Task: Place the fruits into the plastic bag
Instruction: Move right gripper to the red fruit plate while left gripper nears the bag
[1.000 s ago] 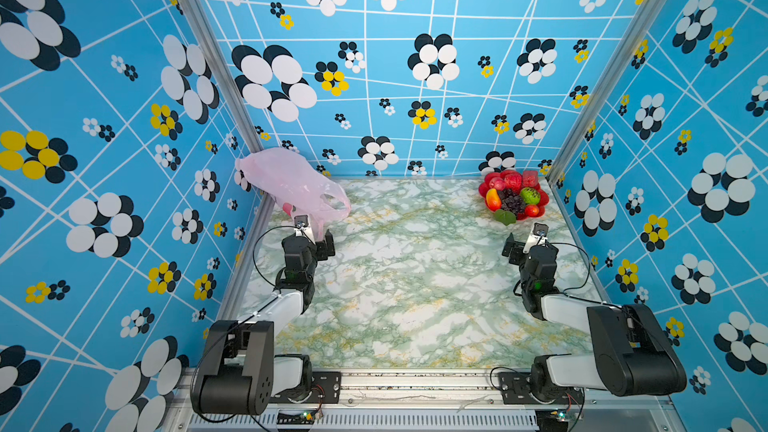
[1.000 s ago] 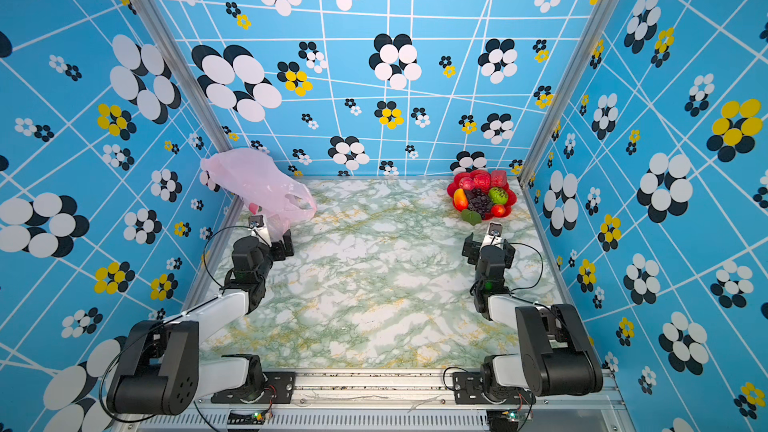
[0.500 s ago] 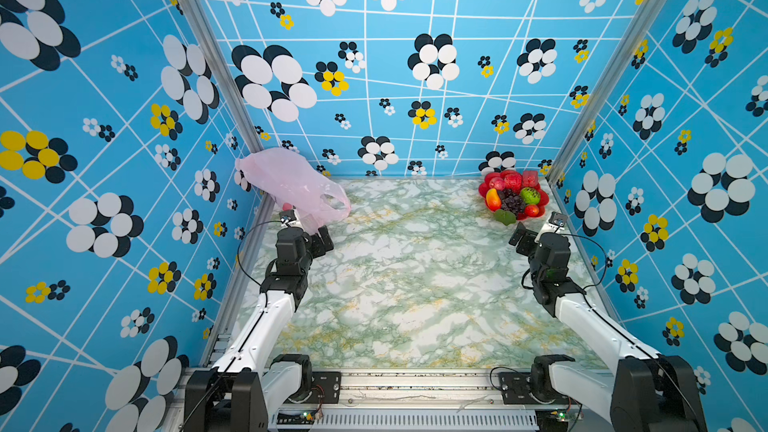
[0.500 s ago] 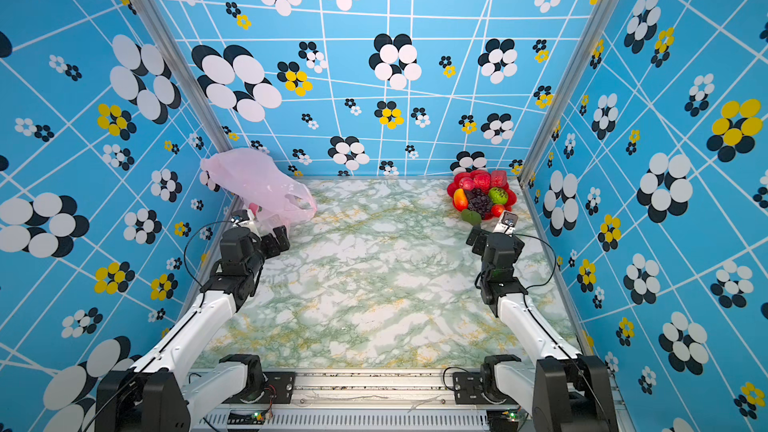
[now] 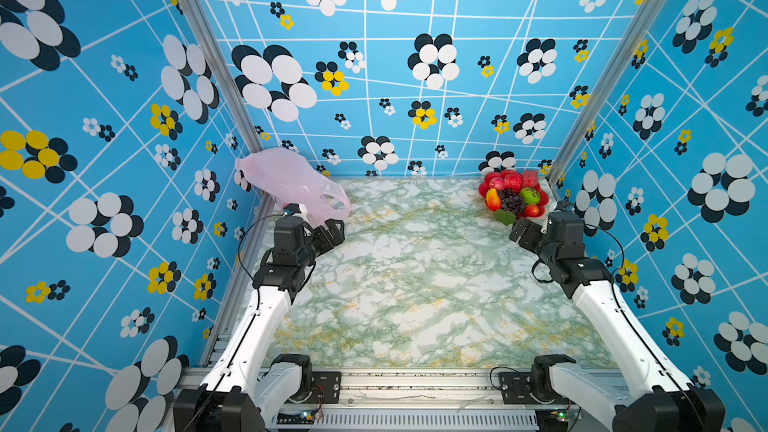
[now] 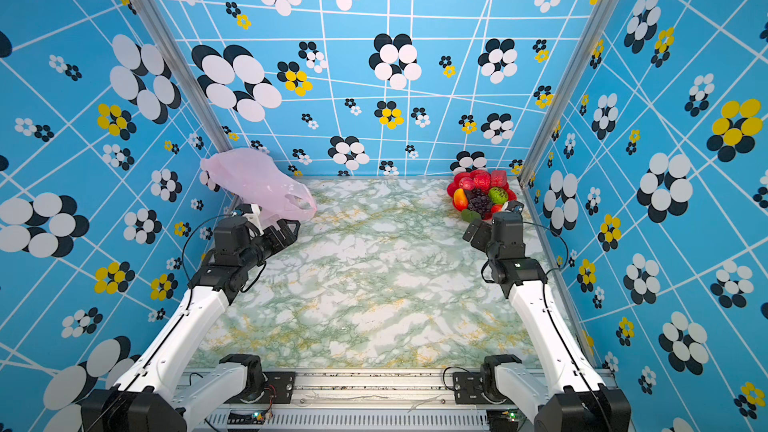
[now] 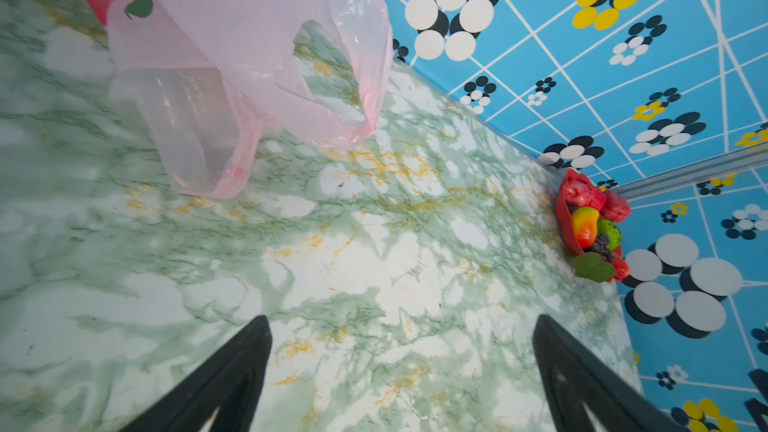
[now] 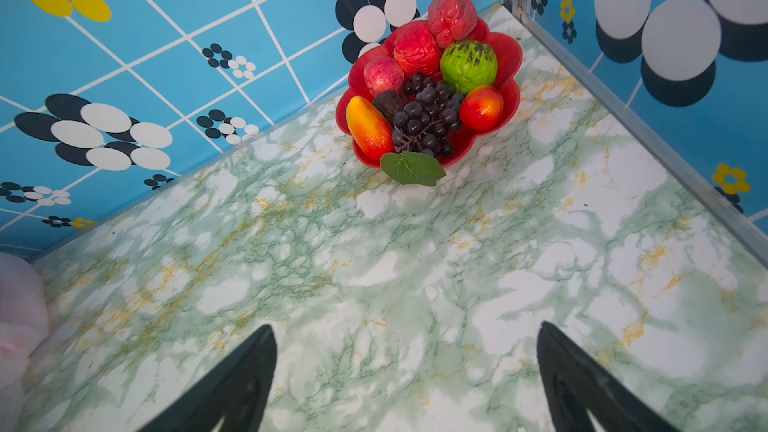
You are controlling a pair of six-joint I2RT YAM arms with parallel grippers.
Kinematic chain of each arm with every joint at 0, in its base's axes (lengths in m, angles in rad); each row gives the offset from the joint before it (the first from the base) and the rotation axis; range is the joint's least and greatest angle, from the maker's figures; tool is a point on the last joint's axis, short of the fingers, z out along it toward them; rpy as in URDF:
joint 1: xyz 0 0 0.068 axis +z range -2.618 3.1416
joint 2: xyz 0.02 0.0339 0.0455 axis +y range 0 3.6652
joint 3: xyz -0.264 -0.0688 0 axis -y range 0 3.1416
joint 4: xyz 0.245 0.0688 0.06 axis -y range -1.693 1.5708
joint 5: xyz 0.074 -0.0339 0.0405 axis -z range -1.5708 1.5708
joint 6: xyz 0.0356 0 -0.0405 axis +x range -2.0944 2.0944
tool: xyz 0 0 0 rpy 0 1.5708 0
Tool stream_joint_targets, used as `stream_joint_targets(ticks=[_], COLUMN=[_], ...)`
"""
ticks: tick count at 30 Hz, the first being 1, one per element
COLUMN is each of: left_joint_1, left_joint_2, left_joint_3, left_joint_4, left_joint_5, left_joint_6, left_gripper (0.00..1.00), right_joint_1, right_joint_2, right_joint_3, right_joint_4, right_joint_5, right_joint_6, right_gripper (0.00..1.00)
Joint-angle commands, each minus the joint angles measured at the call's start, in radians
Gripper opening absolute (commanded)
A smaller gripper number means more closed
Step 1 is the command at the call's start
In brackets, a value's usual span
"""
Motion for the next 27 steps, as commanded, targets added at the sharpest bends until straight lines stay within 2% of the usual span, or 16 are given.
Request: stream_joint_targets(ticks=[1,8,16,20,23,27], left_joint_1=[-0.024,-0.041,-0.039,-0.031,-0.032,-0.033], left_joint_2=[0.003,0.002,-0.001,0.02,0.035,0.007], left_joint_3=[0.043,0.043,0.011,0.0,-0.022,-0.121], left_joint_4=[-0.047,-0.033,-0.003,0.025,0.08,0.225], left_joint_5=[0.087,0.163,0.226,0.254,0.268,0.22], left_joint_6=[-0.076,-0.171,-0.192,-0.157,-0.061,0.072], left_gripper=[0.99,0.99,0.99,0.99,0.99,0.99], right_joint_1=[-0.011,-0.074,-0.116,-0.159,-0.197,-0.246], right_joint_2=[0.05,0.093,0.153,0.182,0.204,0.24], right_joint_3=[0.087,0.101,0.099,0.076,0.048,0.012], right_joint_4=[-0.205,-0.069,0.034,0.104,0.168,0.254], right_joint_5=[-0.079,-0.278,-0.365,-0.43,-0.481,-0.544], right_joint_6=[0.128,0.357,0.457,0.527,0.59,0.67], right_gripper=[0.97,0.89,0.89,0.88,0.87,0.85])
